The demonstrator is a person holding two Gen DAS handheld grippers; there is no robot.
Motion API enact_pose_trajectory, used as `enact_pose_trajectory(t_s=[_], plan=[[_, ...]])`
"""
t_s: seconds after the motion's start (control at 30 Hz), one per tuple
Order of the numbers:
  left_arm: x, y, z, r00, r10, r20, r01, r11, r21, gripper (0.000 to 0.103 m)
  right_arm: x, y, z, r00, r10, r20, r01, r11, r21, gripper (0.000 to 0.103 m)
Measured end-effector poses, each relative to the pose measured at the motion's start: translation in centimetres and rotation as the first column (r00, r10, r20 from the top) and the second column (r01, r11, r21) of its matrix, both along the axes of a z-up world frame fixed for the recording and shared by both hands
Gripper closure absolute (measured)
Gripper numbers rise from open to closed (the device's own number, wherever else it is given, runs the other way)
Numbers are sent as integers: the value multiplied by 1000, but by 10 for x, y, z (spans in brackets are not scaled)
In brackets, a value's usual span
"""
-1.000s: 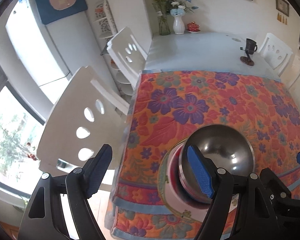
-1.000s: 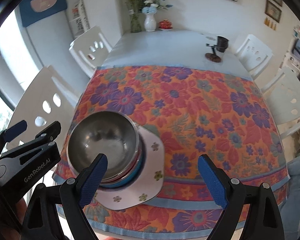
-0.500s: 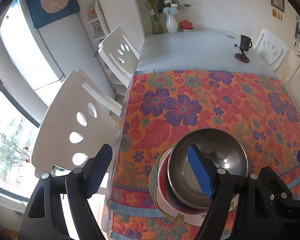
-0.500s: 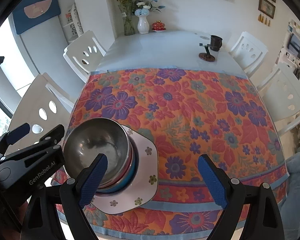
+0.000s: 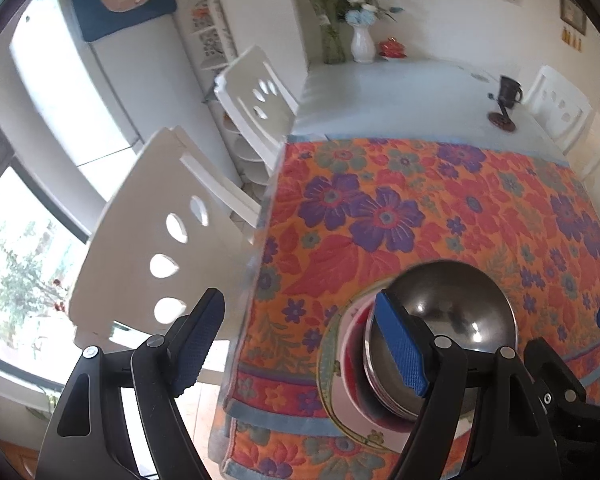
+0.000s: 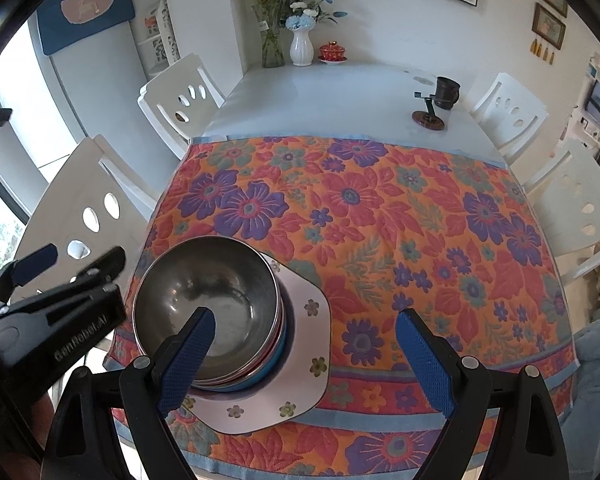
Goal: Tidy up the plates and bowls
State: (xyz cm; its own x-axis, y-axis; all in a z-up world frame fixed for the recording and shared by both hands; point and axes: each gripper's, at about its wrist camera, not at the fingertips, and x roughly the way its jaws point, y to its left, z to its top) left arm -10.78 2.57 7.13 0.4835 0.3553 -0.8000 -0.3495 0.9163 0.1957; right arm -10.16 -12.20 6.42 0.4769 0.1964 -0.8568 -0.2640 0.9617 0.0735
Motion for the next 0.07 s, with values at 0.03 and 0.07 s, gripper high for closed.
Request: enact_pose_trajectory(t_s=[0.03,0.07], plan=[[-1,0,1,1000,4,8,-4,1000,19,26,0,0,-1,1000,3,-1,-3,1000,0,13],[0,0,1,1000,8,12,-8,999,35,26,0,1,-1,1000,4,-2,-4,1000,0,13]])
